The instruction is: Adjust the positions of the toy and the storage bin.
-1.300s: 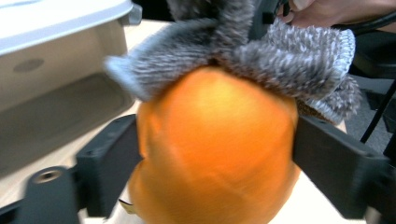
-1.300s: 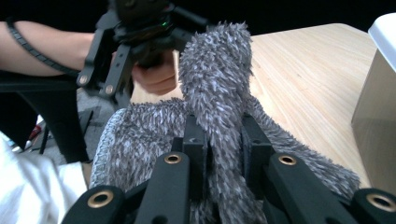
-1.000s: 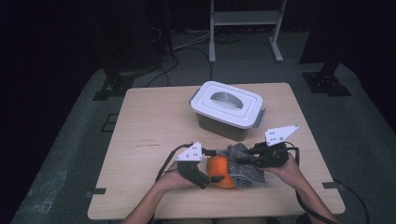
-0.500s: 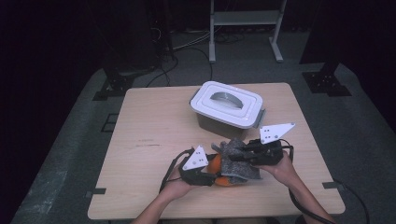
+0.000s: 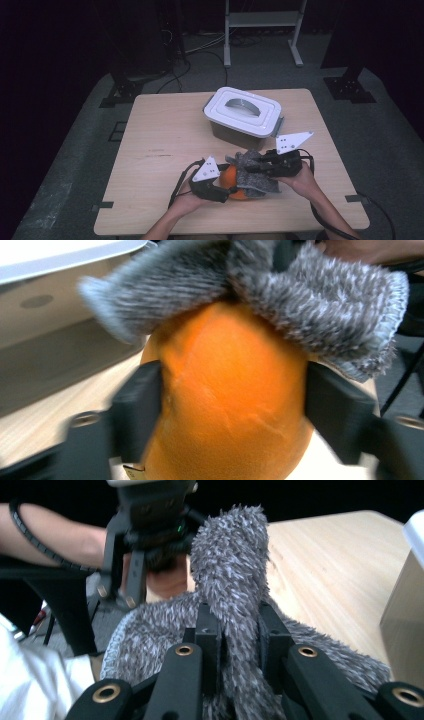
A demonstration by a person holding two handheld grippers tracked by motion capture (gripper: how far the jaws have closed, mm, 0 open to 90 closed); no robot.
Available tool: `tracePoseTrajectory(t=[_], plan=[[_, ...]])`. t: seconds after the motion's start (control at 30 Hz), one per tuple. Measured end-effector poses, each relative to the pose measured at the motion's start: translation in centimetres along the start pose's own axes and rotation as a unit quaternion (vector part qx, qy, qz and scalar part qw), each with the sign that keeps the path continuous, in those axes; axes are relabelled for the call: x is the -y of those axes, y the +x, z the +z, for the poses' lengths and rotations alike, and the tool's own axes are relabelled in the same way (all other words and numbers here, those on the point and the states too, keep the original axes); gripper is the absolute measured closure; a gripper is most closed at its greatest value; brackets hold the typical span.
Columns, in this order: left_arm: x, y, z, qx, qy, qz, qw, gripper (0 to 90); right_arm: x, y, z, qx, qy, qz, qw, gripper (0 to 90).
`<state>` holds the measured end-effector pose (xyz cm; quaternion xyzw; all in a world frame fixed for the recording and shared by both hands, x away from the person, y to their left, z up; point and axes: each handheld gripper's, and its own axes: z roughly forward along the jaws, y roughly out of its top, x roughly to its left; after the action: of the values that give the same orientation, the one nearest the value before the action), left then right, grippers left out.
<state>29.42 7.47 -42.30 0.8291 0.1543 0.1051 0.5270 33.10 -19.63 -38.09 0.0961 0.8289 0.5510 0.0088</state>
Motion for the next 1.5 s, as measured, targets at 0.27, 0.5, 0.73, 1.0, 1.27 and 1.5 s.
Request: tracePoseTrajectory(t=[0.27,0.5,0.73,1.0,1.27,1.5], plan=[[0.9,1.1,1.3,0.043,0.003,-0.011,0.9990,21.7,1.3,-0.8,-0.6,-0.029,-0.012,0.024,0.9992,75.6],[0.1,-0.1,1.1,-0.006,0.016,0.026,0.9995,38.8,-0.7,0.4,0.5,-0.007,-0.005,-0.007,0.9999,75.5],[0.3,0.3,-0.2,-0.020,0.013,0.015,0.9996,39.1,2.3,-1.2,-1.8,0.010,-0.015,0.045,0.9988,75.6],[-0.6,0.0,0.9,-0.017,0.026,0.016,0.9994,38.4,-0.2,0.2,0.1,-0.002,-0.021,0.017,0.9996,75.6],[-0.5,0.7,-0.6,-0.032,0.024,0.009,0.9992,39.1,1.0,-0.3,-0.9,0.024,-0.009,0.023,0.9994,76.1],[-0.9,0.1,0.5,-0.021,0.036,0.012,0.9990,39.3,0.3,0.3,-0.3,0.020,-0.016,0.014,0.9996,76.1]])
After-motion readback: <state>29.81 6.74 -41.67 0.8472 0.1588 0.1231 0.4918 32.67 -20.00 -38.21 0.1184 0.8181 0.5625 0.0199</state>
